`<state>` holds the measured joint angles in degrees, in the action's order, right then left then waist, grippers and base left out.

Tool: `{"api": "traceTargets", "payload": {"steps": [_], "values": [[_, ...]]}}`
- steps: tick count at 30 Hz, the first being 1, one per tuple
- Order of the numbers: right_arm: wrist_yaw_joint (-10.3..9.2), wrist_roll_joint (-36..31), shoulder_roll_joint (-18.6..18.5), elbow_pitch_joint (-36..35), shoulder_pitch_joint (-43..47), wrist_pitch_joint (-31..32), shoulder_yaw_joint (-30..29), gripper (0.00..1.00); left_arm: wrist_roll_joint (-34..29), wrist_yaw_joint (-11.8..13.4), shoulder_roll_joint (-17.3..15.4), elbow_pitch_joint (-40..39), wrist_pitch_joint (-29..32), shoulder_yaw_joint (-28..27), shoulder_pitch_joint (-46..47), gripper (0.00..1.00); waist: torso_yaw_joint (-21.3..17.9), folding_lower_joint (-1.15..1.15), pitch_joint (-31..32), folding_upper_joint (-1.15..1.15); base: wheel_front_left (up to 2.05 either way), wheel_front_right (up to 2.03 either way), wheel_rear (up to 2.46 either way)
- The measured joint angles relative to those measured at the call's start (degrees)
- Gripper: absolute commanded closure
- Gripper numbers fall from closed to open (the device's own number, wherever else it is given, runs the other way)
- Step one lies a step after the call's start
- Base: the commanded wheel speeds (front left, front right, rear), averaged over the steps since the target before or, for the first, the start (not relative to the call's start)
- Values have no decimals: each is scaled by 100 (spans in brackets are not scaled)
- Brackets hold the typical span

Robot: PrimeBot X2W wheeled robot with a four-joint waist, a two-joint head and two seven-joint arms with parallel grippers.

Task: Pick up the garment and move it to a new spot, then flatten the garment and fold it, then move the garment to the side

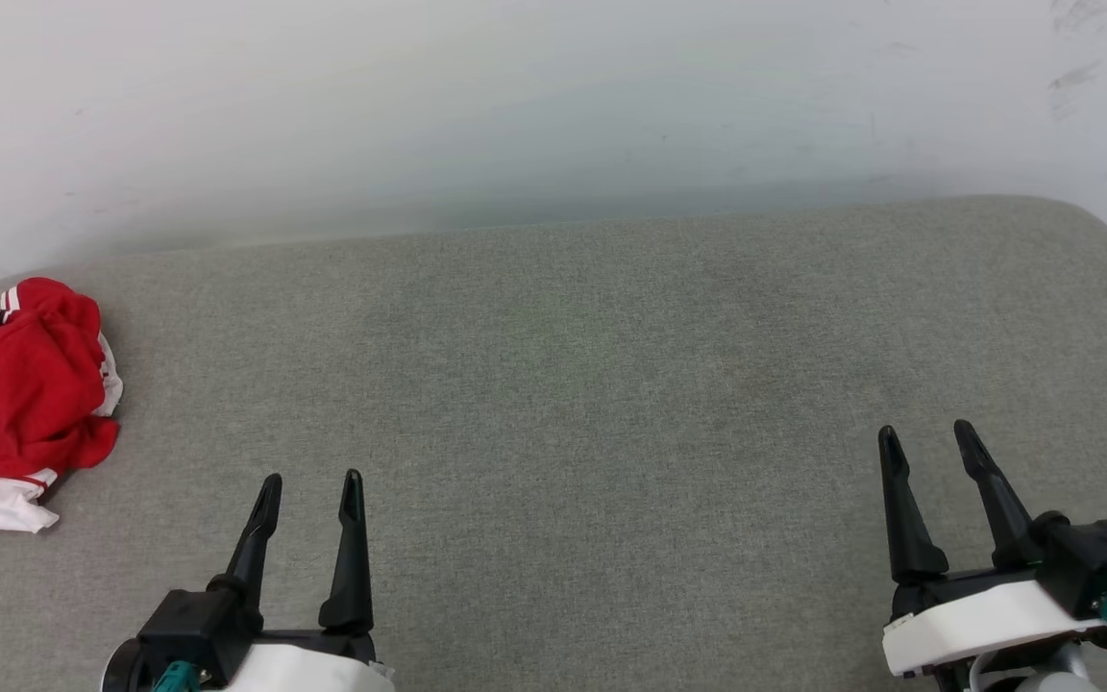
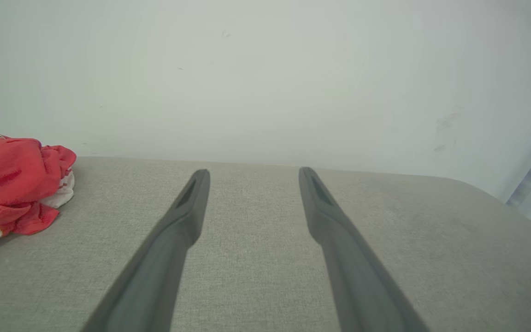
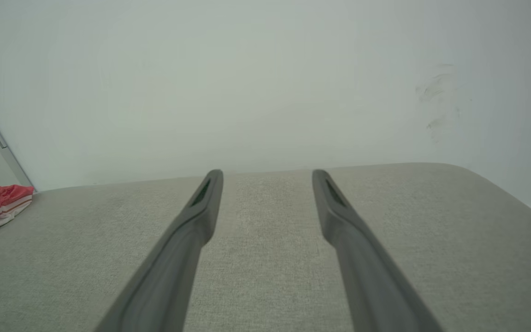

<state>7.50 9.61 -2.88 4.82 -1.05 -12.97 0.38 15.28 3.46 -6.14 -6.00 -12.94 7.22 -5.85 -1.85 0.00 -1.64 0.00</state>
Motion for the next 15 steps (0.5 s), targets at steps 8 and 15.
{"api": "traceTargets", "payload": {"steps": [8, 15], "values": [[0, -212, 0, 79, -4, -88, 78, 0, -357, -687, 288, 111, -88, -573, -83, 0, -15, 0, -9, 0, 0, 0, 0], [0, -415, -1, 99, -4, -163, 158, 0, -751, -851, 314, 201, -152, -626, -96, 0, -31, 0, -16, 0, 0, 0, 0]]}}
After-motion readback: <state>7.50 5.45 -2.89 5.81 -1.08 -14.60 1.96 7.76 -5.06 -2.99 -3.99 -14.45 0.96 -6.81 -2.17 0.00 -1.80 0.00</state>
